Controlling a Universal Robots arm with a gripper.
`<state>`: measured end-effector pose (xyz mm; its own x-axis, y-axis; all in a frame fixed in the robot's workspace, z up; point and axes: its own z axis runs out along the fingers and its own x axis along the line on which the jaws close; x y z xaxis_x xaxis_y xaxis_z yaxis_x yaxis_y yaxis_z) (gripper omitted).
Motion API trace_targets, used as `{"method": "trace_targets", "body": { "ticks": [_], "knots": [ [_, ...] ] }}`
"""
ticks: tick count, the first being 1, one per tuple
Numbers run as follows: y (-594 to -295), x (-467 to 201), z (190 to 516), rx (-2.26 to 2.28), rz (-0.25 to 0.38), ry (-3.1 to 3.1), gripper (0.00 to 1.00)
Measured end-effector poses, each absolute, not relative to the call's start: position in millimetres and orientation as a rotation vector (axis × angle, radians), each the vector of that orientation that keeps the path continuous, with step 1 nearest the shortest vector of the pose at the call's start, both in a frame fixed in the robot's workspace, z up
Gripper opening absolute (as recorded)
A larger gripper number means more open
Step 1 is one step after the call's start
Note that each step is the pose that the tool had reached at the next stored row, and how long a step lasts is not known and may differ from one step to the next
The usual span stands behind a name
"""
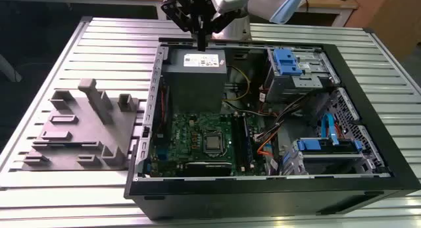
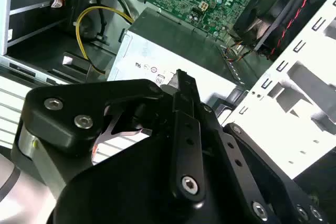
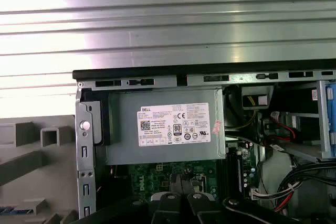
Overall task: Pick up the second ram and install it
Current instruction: 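Reach for the second ram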
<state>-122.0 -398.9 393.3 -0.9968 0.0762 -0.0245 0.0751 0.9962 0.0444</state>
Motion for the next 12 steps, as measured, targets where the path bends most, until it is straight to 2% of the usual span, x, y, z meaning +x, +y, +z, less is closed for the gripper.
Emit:
{"method": "trace_targets", "body": {
  "ticks": [12],
  "knots": [
    [-399.0,-123.9,393.3,0.118,0.068,3.113,0.07]
  ]
}}
